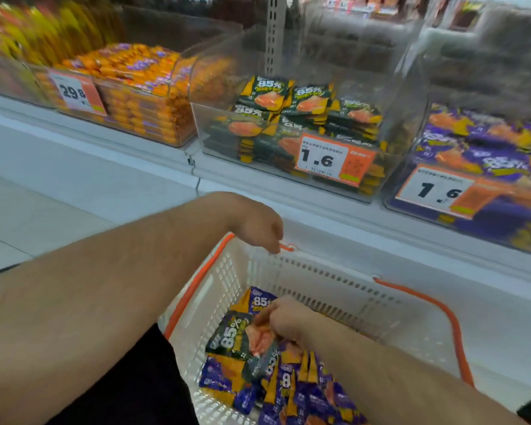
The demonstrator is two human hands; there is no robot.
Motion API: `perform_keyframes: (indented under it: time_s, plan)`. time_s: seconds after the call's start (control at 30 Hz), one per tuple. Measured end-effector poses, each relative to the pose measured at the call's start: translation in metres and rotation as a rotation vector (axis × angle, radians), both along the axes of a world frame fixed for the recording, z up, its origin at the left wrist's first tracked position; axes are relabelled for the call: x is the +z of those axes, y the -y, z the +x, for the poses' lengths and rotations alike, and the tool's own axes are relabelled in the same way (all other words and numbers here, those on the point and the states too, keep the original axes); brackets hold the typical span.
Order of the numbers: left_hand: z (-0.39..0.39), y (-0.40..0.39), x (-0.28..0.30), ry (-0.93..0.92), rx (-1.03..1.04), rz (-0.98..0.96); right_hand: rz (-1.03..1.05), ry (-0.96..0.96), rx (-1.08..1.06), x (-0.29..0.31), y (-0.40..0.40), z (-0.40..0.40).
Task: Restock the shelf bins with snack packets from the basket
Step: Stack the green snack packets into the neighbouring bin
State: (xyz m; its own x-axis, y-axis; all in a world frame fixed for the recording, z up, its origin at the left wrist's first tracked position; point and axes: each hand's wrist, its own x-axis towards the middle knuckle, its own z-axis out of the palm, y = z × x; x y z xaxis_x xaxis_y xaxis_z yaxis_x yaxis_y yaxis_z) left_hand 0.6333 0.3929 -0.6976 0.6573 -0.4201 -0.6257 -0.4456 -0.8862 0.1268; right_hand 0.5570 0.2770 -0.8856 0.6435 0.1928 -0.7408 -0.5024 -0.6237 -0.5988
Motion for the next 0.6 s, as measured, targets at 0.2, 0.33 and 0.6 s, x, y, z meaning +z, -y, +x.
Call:
perform_keyframes:
  time_s: [0.2,0.33,0.6]
  plan:
    - [0.018,-0.033,0.027,0.071,0.22,-0.089,0.039,0.406,-0.162,0.098,0.021,0.026]
    - [0.02,-0.067,0.045,-0.069,0.345,-0.123,0.185,0.559,-0.21,0.146,0.03,0.029]
    - [0.023,-0.102,0.066,0.103,0.56,-0.823,0.279,0.777,-0.126,0.199,0.022,0.035]
